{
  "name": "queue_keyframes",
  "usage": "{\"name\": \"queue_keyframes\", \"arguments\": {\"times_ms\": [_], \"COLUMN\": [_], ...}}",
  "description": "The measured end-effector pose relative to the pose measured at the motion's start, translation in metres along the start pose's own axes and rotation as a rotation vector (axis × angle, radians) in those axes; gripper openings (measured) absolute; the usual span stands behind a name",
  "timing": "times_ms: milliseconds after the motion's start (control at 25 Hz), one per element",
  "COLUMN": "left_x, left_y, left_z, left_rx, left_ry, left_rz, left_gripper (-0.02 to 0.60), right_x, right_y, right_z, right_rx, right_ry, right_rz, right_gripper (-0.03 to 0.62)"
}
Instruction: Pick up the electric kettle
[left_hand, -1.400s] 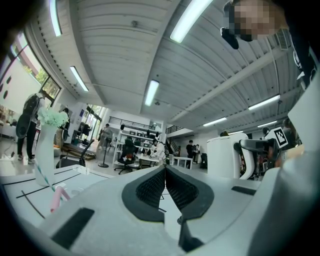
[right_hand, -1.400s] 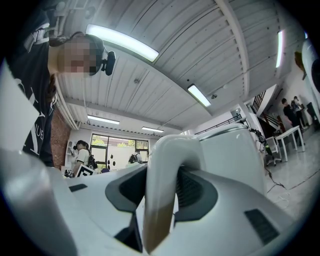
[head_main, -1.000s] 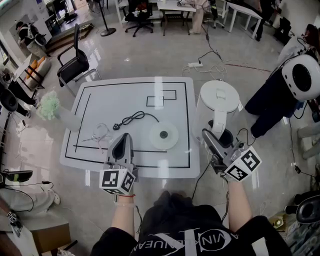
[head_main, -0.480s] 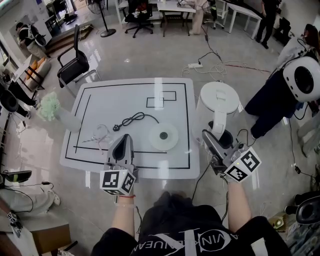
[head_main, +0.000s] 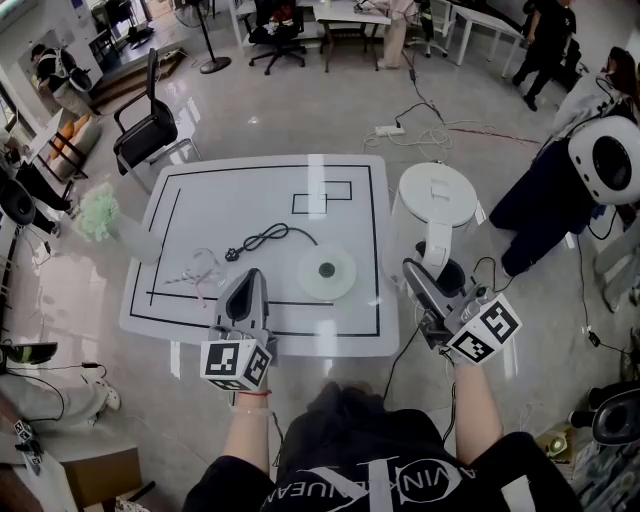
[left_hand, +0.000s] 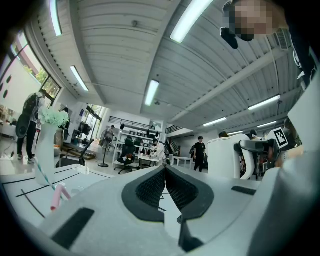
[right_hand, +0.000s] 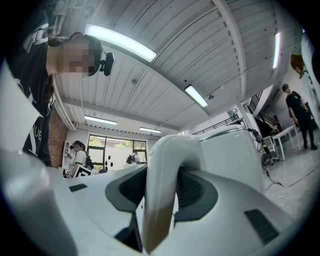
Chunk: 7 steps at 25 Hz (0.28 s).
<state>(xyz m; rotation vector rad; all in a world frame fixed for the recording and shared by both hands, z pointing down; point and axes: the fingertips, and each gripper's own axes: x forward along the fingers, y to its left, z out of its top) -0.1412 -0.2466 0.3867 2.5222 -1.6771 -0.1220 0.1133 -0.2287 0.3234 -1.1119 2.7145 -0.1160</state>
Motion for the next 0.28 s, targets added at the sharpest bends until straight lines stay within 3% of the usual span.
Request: {"name": "queue_keyframes", "arguments": {"times_ms": [280], "left_x": [-0.0035], "left_y": [0.0006], "left_z": [-0.0032], "left_rx": [0.002], "left_ry": [0.005], "left_rz": [0.001], "left_gripper": [0.011], "right_x": [-0.0016], "right_y": [0.0005], "right_z": [-0.0025], "right_rx": [0.003], "right_ry": [-0.002], "right_rz": [-0.004], "right_gripper": [0.146]}}
